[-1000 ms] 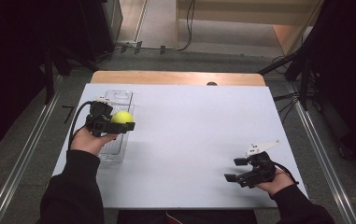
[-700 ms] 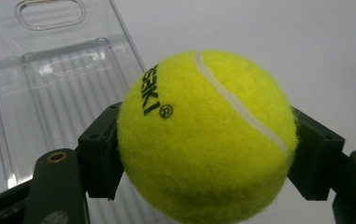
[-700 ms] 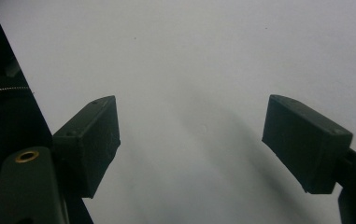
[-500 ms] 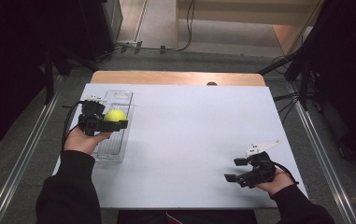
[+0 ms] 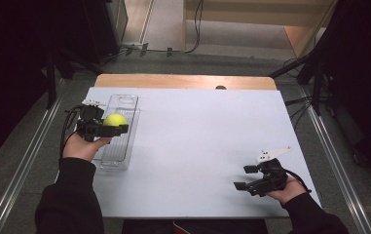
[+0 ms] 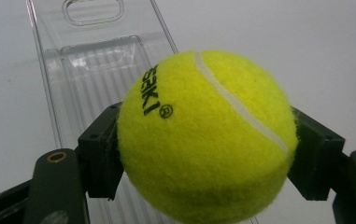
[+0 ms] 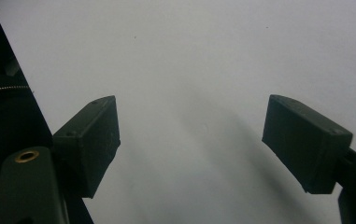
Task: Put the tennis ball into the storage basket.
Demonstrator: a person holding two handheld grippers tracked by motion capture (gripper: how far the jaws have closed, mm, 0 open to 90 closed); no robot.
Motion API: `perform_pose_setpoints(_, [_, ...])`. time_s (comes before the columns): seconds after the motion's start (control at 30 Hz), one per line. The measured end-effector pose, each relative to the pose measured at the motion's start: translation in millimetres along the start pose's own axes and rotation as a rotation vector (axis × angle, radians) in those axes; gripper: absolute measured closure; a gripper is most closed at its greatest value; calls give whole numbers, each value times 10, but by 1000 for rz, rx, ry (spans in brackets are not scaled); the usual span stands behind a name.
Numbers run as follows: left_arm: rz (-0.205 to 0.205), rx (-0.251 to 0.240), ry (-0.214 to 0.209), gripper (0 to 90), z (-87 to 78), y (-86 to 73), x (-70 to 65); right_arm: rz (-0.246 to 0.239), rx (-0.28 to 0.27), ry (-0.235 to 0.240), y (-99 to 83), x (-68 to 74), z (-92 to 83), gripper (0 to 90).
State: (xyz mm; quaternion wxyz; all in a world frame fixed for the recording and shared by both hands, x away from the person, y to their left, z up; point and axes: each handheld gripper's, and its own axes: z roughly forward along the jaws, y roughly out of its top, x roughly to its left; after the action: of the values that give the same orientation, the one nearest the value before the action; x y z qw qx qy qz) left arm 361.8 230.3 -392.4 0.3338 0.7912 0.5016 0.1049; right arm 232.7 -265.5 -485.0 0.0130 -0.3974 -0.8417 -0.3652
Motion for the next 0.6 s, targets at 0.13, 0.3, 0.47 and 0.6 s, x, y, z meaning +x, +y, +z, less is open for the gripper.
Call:
perform_pose_setpoints(0.13, [-5,2,7,264,20,-10,11,0,0,0,0,1,2,170])
perform_pose_setpoints(0.3, [-13,7,15,264,50,-19,22,0,0,0,0,1,2,170])
perform_pose_setpoints(0.47, [-13,12,27,264,88,-39,37,0,0,0,0,0,3,170])
perform_pose_setpoints(0.6, [-22,18,31,264,139,-62,49,0,0,0,0,2,4,170])
